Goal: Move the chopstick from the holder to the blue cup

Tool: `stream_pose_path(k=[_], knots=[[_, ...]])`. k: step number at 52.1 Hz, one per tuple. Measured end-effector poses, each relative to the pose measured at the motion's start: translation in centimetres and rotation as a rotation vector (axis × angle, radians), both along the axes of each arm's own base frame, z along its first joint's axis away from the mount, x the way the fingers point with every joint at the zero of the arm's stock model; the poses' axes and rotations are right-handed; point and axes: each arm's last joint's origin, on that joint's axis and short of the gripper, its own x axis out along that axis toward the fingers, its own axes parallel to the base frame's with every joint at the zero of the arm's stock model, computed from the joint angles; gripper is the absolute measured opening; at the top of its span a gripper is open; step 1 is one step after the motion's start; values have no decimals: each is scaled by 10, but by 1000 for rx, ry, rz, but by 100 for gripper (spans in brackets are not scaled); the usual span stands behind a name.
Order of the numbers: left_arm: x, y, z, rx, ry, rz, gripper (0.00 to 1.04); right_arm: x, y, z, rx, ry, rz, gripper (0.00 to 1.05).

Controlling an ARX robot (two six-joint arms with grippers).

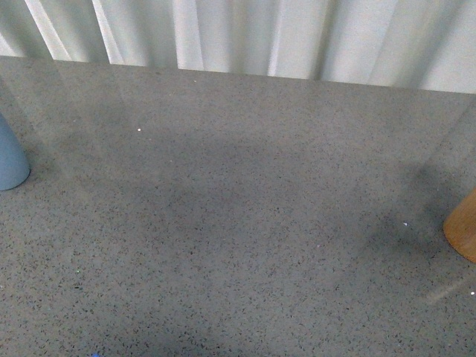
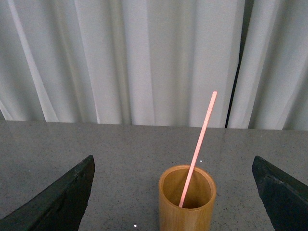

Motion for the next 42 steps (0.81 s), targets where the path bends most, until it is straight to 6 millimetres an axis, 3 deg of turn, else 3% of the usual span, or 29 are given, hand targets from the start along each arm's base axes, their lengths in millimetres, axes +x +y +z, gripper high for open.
stream_pose_path(k=[17, 35, 42], knots=[[7, -7, -11, -14, 62, -5, 49, 0, 0, 0, 0, 0, 0, 95], [12, -22, -8, -44, 85, -28, 5, 0, 0, 0, 0, 0, 0, 95], [10, -30, -4, -55, 101, -38, 3, 0, 0, 0, 0, 0, 0, 95]])
